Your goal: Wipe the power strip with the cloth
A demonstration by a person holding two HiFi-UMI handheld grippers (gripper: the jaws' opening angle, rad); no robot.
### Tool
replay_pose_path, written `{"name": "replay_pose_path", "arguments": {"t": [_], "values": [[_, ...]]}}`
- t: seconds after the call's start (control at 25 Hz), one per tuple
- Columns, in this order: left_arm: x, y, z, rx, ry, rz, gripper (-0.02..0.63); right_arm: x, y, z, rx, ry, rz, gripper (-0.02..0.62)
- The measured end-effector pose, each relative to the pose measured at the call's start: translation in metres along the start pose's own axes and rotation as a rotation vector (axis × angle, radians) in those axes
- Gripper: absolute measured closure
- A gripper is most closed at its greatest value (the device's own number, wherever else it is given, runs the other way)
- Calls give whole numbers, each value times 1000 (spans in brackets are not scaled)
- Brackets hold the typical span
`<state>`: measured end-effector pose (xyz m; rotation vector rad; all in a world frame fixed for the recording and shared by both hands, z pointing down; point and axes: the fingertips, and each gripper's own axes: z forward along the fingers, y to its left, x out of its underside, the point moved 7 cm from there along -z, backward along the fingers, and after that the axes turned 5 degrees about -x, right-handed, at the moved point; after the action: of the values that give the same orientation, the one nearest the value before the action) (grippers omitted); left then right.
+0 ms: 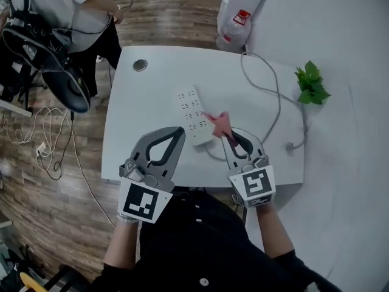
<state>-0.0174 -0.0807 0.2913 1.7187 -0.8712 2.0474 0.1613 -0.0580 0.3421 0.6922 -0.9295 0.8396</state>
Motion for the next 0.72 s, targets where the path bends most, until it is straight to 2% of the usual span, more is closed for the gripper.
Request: {"name": "replay_pose_path", "arguments": {"t": [0.4,0.72], "values": [[2,-3,3,8,20,3,592,-18,-3,-12,8,-53,-4,543],[2,-3,3,15,15,2,592,-23,3,-12,6,-56,-12,544]]}}
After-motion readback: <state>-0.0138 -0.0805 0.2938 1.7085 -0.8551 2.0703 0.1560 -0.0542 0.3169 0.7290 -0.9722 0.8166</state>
